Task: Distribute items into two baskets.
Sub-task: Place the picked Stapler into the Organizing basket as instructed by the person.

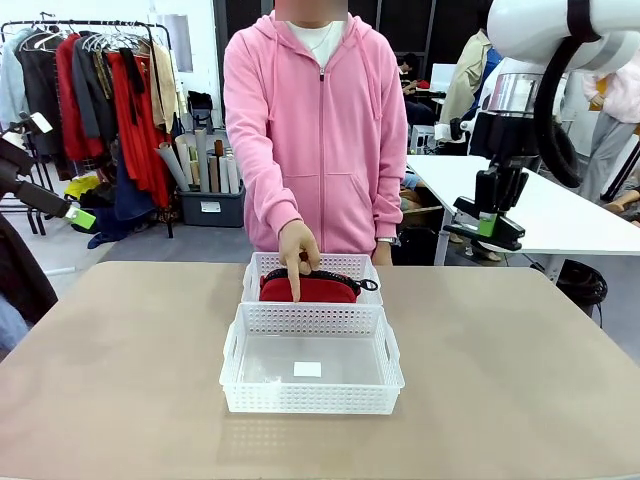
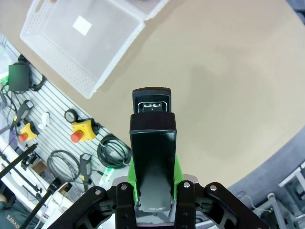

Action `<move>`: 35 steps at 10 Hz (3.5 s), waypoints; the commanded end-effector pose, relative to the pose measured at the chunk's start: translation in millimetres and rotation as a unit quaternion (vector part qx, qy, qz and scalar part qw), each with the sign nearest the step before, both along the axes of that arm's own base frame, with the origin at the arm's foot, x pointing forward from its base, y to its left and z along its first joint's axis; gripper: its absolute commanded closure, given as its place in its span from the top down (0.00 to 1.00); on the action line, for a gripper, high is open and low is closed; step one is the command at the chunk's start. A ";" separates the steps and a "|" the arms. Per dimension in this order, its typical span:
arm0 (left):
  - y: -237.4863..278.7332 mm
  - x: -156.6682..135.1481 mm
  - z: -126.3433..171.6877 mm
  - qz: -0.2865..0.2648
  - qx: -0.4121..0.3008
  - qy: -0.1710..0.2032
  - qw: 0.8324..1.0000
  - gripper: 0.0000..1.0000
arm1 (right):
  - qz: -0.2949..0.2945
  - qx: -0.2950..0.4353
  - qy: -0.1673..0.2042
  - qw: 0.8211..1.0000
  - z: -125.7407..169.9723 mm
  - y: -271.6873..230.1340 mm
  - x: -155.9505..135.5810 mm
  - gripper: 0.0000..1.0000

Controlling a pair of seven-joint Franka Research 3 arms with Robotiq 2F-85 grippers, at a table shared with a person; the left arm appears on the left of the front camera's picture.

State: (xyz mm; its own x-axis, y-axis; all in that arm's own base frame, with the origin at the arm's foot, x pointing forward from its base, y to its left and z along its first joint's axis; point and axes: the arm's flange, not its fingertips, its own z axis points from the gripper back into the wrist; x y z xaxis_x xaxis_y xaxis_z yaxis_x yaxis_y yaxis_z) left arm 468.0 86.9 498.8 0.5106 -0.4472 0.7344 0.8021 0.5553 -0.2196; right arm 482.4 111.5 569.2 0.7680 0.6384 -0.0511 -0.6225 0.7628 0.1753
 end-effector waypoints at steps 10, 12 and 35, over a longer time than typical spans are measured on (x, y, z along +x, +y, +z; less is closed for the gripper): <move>0.0 -0.7 1.2 -0.001 -0.004 -0.002 1.000 1.00 | 0.130 0.027 -0.029 0.991 -43.6 88.5 -99.3 0.20; 0.0 -0.7 1.2 -0.001 -0.004 -0.002 1.000 1.00 | 0.153 0.034 -0.029 0.987 -54.9 105.1 -110.2 0.20; 0.0 -0.7 1.2 -0.001 -0.004 -0.002 1.000 1.00 | 0.441 0.002 -0.131 0.888 -201.7 270.2 -92.4 0.20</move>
State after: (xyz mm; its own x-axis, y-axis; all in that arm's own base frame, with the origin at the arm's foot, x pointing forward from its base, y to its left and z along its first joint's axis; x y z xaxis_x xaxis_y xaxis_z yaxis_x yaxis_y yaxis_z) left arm 468.0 86.9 498.9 0.5106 -0.4473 0.7344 0.8021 0.5554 -0.2194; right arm 390.2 377.8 375.6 -0.0612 0.9952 0.0761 -0.9978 -0.0591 -0.0298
